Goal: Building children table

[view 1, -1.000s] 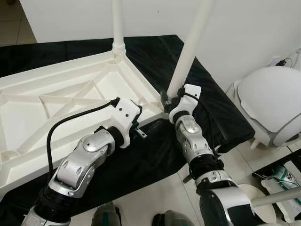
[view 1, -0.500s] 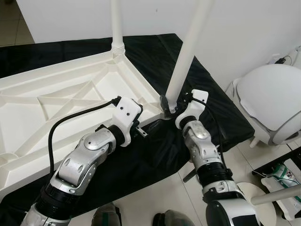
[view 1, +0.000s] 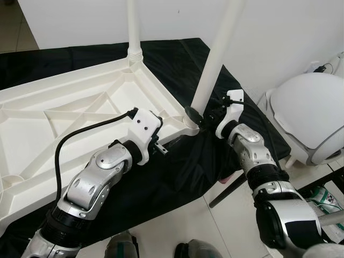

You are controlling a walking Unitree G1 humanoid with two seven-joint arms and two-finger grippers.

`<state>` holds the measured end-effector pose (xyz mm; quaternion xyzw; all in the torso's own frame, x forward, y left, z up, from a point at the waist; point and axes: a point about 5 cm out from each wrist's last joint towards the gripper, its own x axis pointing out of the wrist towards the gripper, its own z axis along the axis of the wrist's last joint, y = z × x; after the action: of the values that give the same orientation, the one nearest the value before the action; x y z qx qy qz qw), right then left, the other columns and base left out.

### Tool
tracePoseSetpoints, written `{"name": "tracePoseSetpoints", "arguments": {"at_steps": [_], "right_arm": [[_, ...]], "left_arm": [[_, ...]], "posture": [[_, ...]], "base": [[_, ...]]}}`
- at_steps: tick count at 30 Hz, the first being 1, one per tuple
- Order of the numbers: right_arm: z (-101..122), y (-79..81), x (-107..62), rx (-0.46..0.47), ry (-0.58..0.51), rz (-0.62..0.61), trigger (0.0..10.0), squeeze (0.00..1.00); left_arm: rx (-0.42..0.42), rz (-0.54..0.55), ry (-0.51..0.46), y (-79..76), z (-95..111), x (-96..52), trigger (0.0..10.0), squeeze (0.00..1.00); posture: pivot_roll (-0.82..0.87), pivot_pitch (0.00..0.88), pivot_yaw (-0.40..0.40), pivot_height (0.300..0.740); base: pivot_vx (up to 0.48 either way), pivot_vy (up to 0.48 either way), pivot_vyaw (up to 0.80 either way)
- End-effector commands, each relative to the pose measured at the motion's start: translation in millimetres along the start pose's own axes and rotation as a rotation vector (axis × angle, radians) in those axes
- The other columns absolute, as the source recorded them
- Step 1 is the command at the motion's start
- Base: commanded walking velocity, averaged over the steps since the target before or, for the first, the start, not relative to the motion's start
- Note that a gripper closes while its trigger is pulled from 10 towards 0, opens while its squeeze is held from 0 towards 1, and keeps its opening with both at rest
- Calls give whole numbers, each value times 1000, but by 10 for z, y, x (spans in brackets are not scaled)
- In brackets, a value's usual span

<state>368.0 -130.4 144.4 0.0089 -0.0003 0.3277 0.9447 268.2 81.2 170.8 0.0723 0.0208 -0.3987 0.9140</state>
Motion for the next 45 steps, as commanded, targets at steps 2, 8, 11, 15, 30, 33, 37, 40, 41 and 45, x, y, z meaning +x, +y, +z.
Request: {"name": "tracePoseSetpoints", "arguments": {"at_steps": [2, 8, 11, 15, 30, 33, 37, 40, 41, 45], "right_arm": [[5, 44, 55, -14, 23, 81, 10000, 0], [3, 119, 136, -43, 48, 146, 10000, 0], [-14, 147, 164, -51, 66, 166, 0, 0], [-38, 113, 149, -47, 77, 170, 0, 0], [-117, 26, 49, -8, 61, 83, 10000, 0], [-91, 80, 82, -21, 23, 19, 10000, 0], [-56, 189, 137, 1, -27, -64, 10000, 0], [-23, 365, 192, 35, -83, -117, 10000, 0], [-23, 365, 192, 35, -83, -117, 10000, 0], [25, 578, 231, 68, -156, -228, 10000, 0]], "left_arm": [[0, -109, -15, -47, 25, 28, 10000, 0], [0, -110, -18, -52, 35, 27, 10000, 0], [-1, -105, -14, -47, 30, 0, 10000, 0], [2, -98, -4, -43, 8, -38, 10000, 0], [4, -90, 2, -3, 20, -77, 10000, 0], [3, -87, 3, 6, 20, -80, 10000, 0], [0, -88, 2, 4, 19, -72, 10000, 0], [0, -90, 2, 8, 21, -66, 10000, 0], [0, -90, 2, 8, 21, -66, 10000, 0], [2, -90, 3, 22, 27, -69, 10000, 0]], "posture": [[-11, 0, -59, 740], [-3, 0, -59, 740], [15, 0, -60, 740], [24, 0, -61, 740], [14, 0, -56, 740], [5, 0, -50, 740], [-2, 0, -46, 740], [-5, 0, -43, 740], [-5, 0, -43, 740], [-5, 0, -38, 740]], "base": [[0, 0, 0], [0, 0, 0], [0, 0, 0], [0, 0, 0], [0, 0, 0], [0, 0, 0], [0, 0, 0], [0, 0, 0], [0, 0, 0], [0, 0, 0]]}}
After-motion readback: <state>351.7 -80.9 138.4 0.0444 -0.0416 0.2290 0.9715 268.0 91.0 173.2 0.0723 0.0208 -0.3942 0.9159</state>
